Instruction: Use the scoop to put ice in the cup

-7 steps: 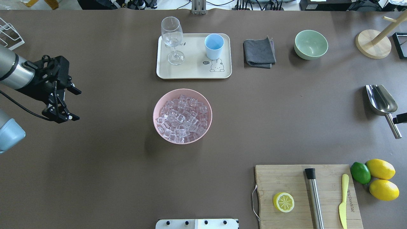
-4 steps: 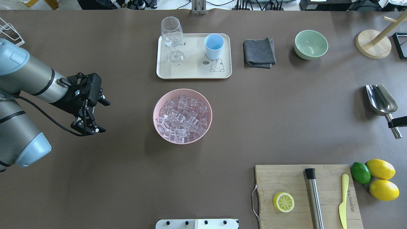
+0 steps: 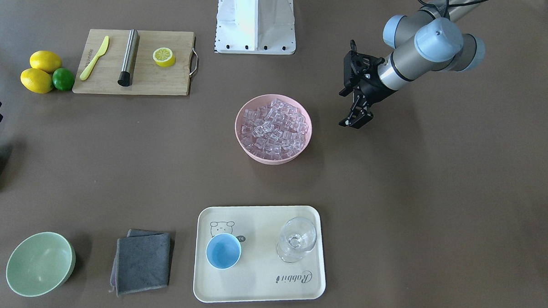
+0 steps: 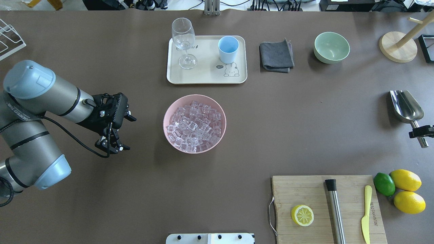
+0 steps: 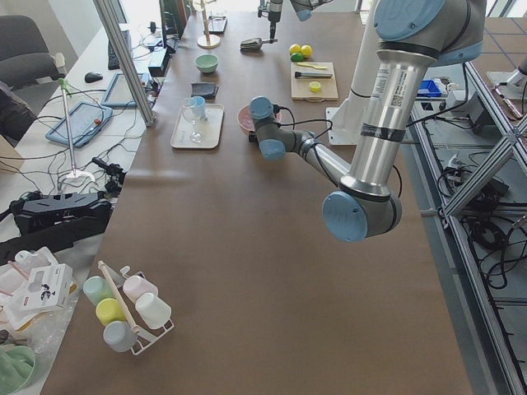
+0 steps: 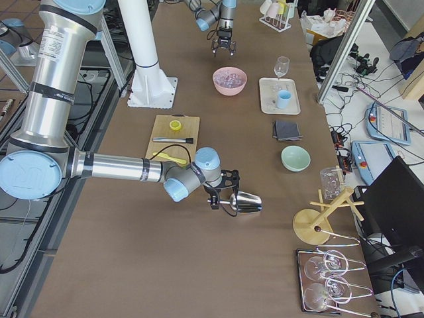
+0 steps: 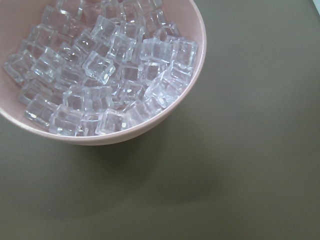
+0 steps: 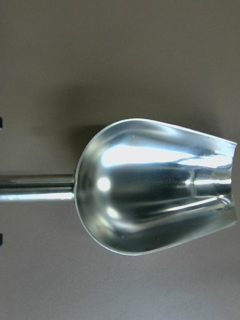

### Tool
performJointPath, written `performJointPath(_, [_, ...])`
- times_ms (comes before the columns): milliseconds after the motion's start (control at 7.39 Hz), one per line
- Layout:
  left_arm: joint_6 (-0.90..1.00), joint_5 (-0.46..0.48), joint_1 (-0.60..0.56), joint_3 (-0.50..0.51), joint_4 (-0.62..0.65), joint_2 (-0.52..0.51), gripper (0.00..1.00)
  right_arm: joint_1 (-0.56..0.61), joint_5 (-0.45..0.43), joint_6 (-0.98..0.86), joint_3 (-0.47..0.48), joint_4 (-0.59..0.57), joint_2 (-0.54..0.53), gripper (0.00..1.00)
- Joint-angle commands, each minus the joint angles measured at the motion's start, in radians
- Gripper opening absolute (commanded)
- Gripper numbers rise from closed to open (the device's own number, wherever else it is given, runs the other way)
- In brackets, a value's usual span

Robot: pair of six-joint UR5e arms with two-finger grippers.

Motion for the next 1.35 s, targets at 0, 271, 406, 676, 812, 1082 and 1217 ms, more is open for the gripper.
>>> performJointPath(0, [-0.020, 0.038, 0.046, 0.037, -0.052, -0.028, 0.99, -0.007, 0.000, -0.002, -0.002, 0.001, 0.001, 0.71])
performJointPath(271, [-0.054, 0.040, 0.056, 0.039, -0.078, -0.026, 0.99, -0.010, 0.001, 0.000, -0.009, 0.001, 0.001, 0.70])
performJointPath(406, [-0.056, 0.043, 0.055, 0.048, -0.087, -0.028, 0.99, -0.012, 0.000, 0.000, -0.012, 0.001, 0.001, 0.69])
performJointPath(676, [-0.110, 0.058, 0.043, 0.065, -0.101, -0.028, 0.99, -0.013, 0.000, 0.001, -0.017, 0.001, 0.001, 0.67])
performJointPath(812, [-0.120, 0.074, 0.043, 0.068, -0.105, -0.028, 0.99, -0.017, 0.000, 0.002, -0.015, 0.001, -0.001, 0.62])
performJointPath(1082, [-0.205, 0.092, 0.046, 0.111, -0.172, -0.026, 0.99, -0.021, 0.000, 0.008, -0.015, 0.001, -0.001, 0.41])
performJointPath(1217, [-0.294, 0.094, 0.052, 0.149, -0.246, -0.026, 0.99, -0.021, 0.001, 0.008, -0.017, 0.001, -0.002, 0.30])
